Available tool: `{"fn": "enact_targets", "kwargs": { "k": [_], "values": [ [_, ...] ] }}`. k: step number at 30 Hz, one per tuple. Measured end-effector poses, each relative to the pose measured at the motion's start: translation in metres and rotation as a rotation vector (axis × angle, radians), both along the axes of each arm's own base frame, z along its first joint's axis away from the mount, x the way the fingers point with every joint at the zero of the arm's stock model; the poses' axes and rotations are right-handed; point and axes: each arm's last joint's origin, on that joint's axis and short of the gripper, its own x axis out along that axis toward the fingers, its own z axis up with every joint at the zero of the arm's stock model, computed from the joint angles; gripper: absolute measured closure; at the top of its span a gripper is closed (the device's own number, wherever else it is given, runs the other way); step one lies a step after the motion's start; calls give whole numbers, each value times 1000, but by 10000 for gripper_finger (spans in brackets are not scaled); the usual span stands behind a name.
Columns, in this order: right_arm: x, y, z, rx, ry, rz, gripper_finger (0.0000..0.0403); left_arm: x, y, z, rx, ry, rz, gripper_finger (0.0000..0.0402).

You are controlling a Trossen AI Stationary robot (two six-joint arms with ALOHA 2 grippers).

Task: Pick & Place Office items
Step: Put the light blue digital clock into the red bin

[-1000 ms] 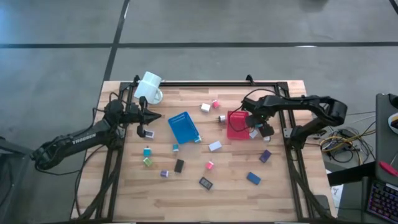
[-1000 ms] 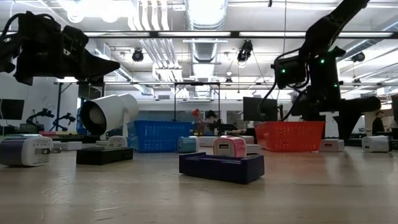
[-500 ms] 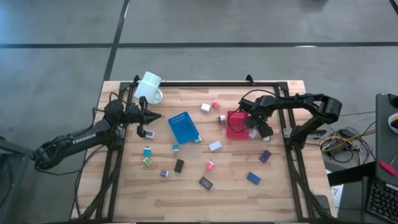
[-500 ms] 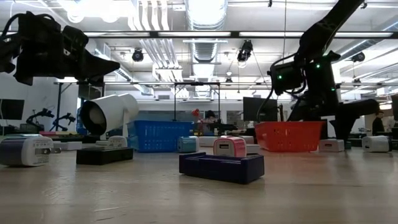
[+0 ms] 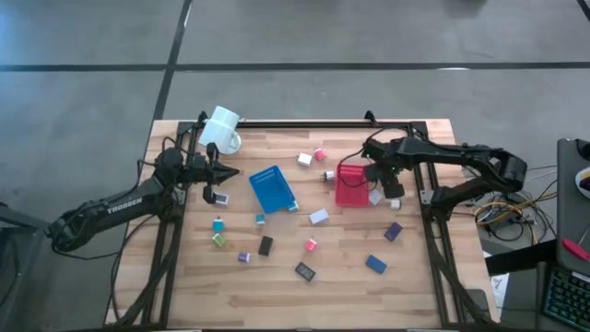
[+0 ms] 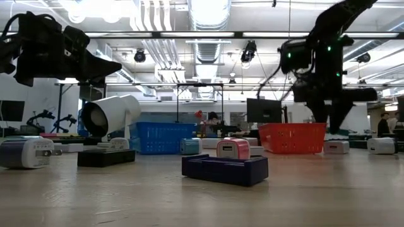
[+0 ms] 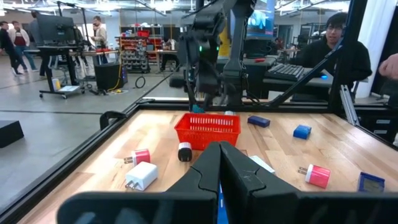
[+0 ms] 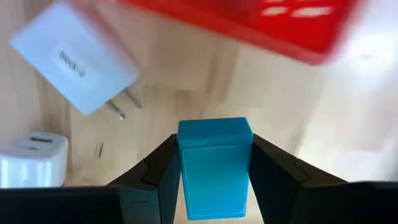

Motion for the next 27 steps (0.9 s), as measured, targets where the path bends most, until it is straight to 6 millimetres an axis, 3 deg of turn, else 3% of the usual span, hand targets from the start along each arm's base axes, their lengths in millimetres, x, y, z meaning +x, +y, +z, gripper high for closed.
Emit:
{"fn": "enact_targets", "kwargs": {
  "k": [4,10,15,21,27],
  "values": [
    [4,0,35,-13,-203,-50,253,0,0,0,0,0,0,390],
    [14,4,95,-22,-724,-88,253,0,0,0,0,0,1,390],
    [4,13,130,35,-1102,-111,253,0,0,0,0,0,1,390],
    [-25,29,136,49,-1400,-135,253,0,0,-1,-6,7,2,390],
    [-50,43,113,50,-1609,-127,253,0,0,-1,-5,10,2,390]
  ]
}}
